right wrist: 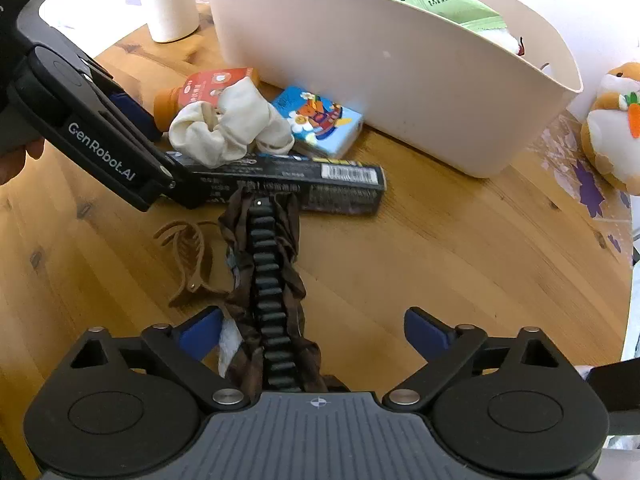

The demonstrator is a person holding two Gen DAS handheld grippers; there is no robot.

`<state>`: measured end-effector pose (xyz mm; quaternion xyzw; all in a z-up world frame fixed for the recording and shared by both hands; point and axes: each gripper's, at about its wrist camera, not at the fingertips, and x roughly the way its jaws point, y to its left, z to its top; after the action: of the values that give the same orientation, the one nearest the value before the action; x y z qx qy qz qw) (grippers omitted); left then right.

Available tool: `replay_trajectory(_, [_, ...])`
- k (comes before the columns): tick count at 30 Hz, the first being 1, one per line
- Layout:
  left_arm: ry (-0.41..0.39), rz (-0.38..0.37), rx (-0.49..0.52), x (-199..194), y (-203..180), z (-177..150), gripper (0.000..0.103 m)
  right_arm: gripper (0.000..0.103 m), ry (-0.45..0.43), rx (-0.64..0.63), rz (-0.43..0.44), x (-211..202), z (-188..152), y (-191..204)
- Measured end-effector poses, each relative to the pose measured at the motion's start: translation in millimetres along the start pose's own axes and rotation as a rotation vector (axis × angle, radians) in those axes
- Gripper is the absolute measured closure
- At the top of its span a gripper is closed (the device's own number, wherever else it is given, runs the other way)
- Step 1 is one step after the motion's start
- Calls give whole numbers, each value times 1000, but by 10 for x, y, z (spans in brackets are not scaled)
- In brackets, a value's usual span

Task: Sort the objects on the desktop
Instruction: 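Grasp the orange bottle with the left tool while the right tool grasps the dark braided strap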

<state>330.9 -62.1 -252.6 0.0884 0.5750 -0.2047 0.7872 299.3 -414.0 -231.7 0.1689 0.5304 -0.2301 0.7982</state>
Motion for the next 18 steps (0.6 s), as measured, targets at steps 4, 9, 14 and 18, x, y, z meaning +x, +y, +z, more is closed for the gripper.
replay_trajectory(4, [-18,45,61,15,-100,-1,29,25,-5,20,8,56,18,-25])
replay_trajectory(9, [-40,50,168,-14,-204,-45,54,44,-18,32,40,15,-2,-20])
replay_trajectory(14, [-39,90,203,-8,-227,-47,39,45,-11,37,36,-11,-18,-14])
replay_trajectory(18, [-62,83,201,-68,-252,-62,37,55,-9,28,40,-35,-52,7])
